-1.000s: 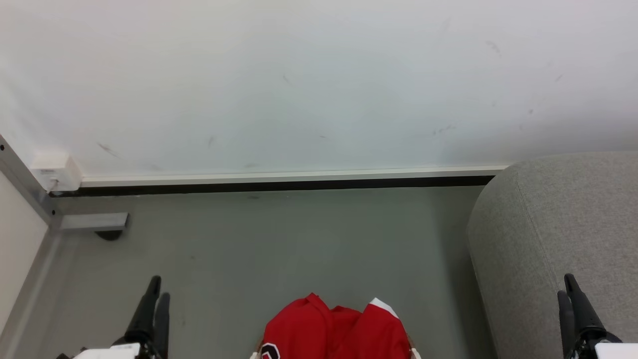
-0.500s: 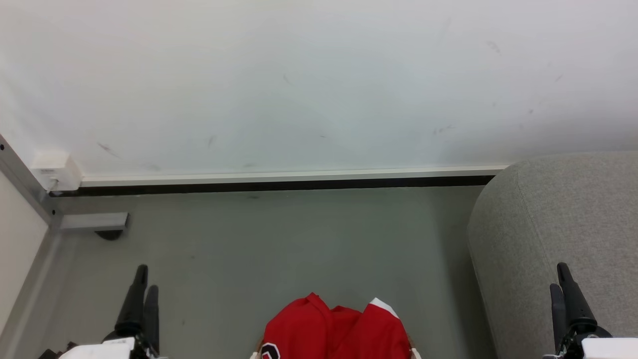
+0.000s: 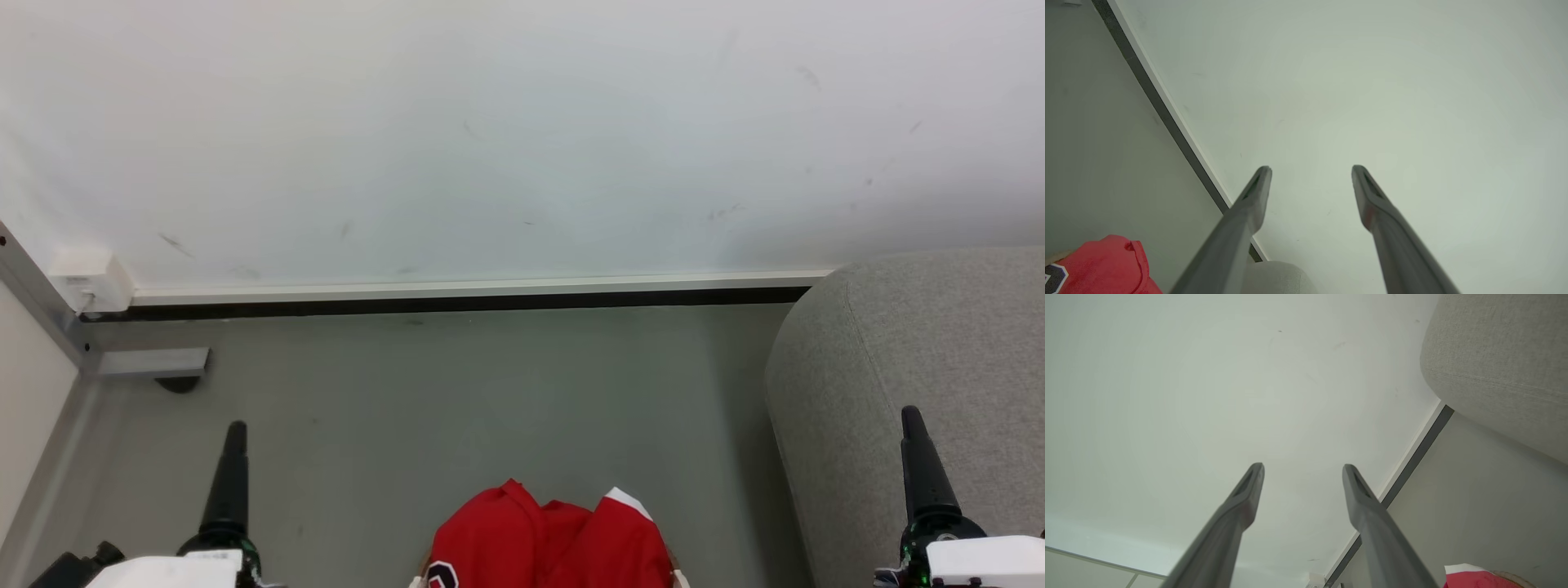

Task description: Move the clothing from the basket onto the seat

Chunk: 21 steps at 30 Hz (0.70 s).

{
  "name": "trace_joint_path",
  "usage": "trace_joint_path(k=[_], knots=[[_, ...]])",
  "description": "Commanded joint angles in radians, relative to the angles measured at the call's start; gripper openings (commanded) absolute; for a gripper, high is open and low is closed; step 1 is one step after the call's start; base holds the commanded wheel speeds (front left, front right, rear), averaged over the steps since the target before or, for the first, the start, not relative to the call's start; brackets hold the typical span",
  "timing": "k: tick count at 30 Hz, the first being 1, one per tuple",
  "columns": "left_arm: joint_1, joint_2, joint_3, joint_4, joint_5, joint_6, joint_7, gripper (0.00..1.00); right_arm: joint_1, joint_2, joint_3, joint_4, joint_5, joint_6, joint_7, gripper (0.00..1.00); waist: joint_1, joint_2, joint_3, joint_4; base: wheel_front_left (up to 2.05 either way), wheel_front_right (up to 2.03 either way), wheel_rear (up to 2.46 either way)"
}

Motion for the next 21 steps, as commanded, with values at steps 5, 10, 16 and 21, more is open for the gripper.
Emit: trace_joint_path(k=[5,10,16,21], knots=[[-0.004,0.008,-0.014,-0.054,0.157,-0.005,-0.026,1.00,-0.025,-0.011,0.025,-0.029,-0.144,-0.001,-0.027,1.00,0.0000,0.0000,0.001,-0.004,0.00,0.00,0.00],[0.003,0.009,-0.032,-0.063,0.248,-0.005,-0.041,1.00,-0.023,-0.012,0.041,-0.033,-0.223,-0.001,-0.042,1.00,0.0000,0.0000,0.002,-0.005,0.00,0.00,0.00],[0.007,0.009,-0.035,-0.066,0.349,0.002,-0.061,1.00,-0.028,-0.012,0.051,-0.044,-0.349,-0.001,-0.062,1.00,0.0000,0.0000,0.005,-0.003,0.00,0.00,0.00],[0.008,0.016,-0.056,-0.084,0.542,0.004,-0.081,1.00,-0.033,-0.018,0.072,-0.050,-0.479,-0.001,-0.081,1.00,0.0000,0.0000,0.010,-0.004,0.00,0.00,0.00]])
